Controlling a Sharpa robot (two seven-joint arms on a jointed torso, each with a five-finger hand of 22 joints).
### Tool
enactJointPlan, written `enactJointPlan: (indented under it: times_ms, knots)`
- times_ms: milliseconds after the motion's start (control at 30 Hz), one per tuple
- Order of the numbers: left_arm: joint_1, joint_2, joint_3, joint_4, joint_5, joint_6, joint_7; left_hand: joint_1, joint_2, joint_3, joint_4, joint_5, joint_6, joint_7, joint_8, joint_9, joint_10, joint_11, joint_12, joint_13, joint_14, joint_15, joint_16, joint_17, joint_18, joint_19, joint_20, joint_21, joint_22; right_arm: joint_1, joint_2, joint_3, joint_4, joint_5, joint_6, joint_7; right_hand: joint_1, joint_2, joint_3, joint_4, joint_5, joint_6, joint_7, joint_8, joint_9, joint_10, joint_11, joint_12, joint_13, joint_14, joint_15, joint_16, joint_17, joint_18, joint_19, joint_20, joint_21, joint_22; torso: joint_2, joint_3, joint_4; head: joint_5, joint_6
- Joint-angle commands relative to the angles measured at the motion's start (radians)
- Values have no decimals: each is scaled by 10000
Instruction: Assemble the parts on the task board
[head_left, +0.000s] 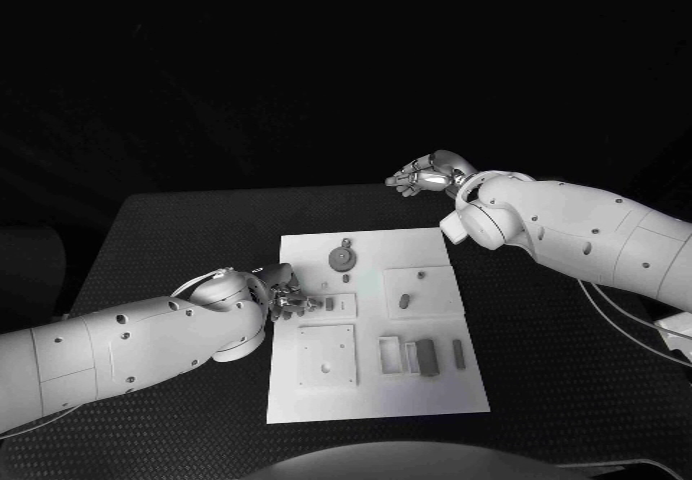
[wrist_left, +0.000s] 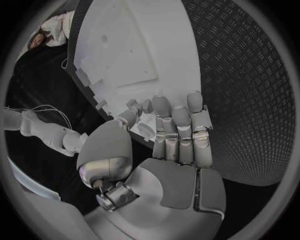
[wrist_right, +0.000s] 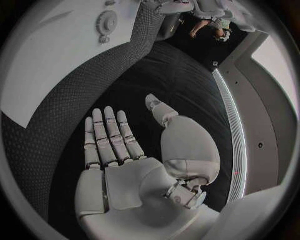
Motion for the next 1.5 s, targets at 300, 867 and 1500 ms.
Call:
enactJointPlan:
  times_ms: [300,867,1500]
  knots:
    - [82,-122,408,43,872,-427,73,-223,80,-1303,-221,19,-1091,349,-373,-336,-713,304,-228,-143,-514,-58,-274,-208,-144,-544,-30,-249,78,-29,4,2,-3,-13,130,75,-26,-41,8,63,-4,-84,410,62,-12,87,20,-53,16,-17,52,-34,-21,-106,61,24,-61,20,-10,-15,5,5,62]
    - [366,285,884,-1205,2913,-1701,3607,2289,1121,-593,-2152,233,-2368,1308,-966,-1083,-2634,1522,-3207,-2015,-2456,1627,-2627,-1551,-75,-2461,1519,-2282,-1091,-46,19,2,-61,7,143,87,-22,-42,7,62,-3,-85,410,67,-15,96,19,-70,16,-39,59,-44,-35,-107,63,24,-79,32,5,-1,4,-38,291]
    - [173,1575,572,-2390,-1173,-1615,5208,3984,318,-175,-2636,140,-1831,1157,-1515,-1545,-2418,1875,-5072,-3069,-1994,1578,-2985,-1514,2,-2057,1537,-2555,-1216,-48,111,3,-213,16,158,141,-6,-23,13,54,-4,-85,412,71,-18,105,23,-83,17,-37,59,-40,-41,-103,74,21,-90,43,17,2,-3,-112,433]
